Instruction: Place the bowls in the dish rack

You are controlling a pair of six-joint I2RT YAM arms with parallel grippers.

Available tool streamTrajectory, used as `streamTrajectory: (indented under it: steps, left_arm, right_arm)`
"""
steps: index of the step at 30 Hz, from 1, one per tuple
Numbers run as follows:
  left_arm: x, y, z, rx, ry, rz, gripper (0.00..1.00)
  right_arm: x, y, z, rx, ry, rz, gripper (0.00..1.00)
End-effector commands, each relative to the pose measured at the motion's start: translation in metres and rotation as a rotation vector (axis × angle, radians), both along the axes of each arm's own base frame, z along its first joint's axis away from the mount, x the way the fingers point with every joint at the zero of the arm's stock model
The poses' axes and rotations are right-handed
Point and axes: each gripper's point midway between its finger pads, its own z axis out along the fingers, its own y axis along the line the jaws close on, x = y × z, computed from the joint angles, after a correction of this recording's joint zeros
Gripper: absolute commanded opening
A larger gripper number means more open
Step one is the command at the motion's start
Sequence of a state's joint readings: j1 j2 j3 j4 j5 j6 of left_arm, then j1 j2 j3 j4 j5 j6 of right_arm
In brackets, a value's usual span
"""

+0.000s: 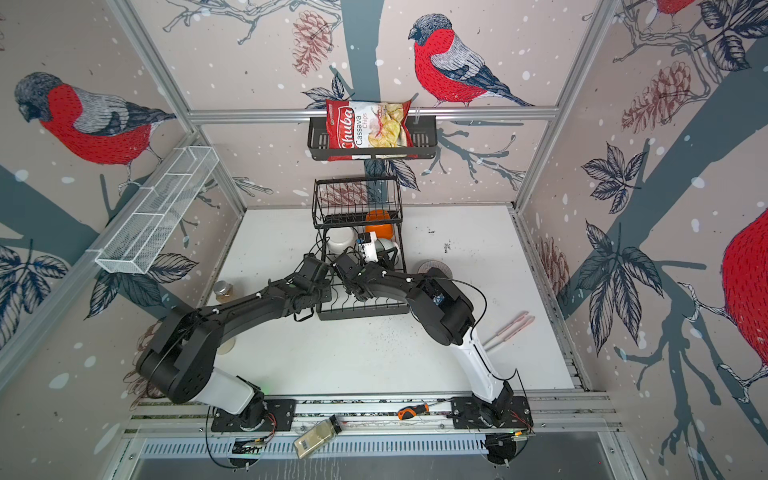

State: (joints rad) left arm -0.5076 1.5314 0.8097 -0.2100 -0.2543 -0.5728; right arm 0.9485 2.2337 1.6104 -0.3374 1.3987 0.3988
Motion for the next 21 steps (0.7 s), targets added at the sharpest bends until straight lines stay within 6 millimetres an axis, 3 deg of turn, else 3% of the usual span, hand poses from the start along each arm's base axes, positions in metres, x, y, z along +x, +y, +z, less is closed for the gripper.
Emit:
streamTrajectory:
  steps: [1, 21]
  left_arm:
    - [-0.01, -0.007, -0.01, -0.063, 0.055, 0.007, 0.0]
    - [-0.012, -0.01, -0.015, -0.069, 0.068, -0.008, 0.0]
  right_arm:
    - [-0.002, -0.007, 0.009, -0.008, -0.085, -0.058, 0.0]
    - [-0.005, -0.024, -0.008, 0.069, -0.133, -0.142, 0.0]
